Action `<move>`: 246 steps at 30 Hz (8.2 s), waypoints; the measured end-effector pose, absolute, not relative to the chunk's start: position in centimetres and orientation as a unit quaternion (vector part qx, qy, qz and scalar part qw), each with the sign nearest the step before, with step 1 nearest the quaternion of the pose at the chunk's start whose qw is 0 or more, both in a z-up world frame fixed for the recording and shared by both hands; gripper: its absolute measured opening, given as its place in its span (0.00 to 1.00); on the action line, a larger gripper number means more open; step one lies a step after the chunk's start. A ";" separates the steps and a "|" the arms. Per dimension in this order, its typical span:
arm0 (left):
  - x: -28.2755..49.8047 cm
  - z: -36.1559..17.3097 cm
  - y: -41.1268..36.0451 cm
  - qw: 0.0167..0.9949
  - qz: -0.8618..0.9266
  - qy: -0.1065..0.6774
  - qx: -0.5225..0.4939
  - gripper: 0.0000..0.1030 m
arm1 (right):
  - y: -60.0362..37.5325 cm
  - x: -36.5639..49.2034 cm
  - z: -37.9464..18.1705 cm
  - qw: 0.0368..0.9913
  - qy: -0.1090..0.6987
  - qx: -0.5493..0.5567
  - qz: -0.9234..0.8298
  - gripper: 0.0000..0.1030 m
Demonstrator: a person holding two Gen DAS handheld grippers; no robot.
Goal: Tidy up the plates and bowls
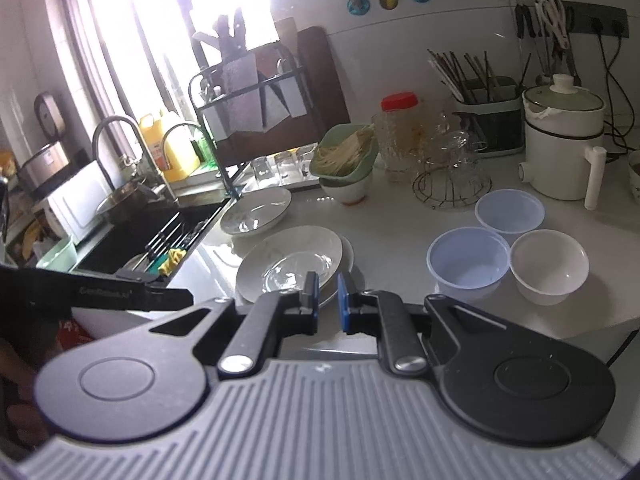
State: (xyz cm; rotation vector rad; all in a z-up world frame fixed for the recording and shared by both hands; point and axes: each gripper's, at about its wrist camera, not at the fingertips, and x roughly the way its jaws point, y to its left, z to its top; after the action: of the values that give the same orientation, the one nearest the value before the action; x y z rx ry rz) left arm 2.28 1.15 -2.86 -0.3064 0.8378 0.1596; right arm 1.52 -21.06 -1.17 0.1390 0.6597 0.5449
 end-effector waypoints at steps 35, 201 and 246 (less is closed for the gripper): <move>19.6 -3.9 17.2 0.895 0.031 0.424 -0.131 0.65 | -10.0 12.3 -1.9 0.921 0.340 0.051 0.186 0.64; 29.3 -16.0 19.1 0.840 -0.100 0.530 -0.060 0.28 | -7.9 22.1 -14.0 0.783 0.589 0.178 0.087 0.15; 26.7 -12.2 17.0 0.860 -0.002 0.494 -0.125 0.30 | -10.3 23.5 -10.3 0.831 0.517 0.137 0.154 0.14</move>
State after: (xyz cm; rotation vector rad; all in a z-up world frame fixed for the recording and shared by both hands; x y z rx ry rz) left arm 26.70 17.02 -12.19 -0.2625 1.0368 -0.0036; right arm 23.53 -10.33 -10.26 0.2909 1.0959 0.3256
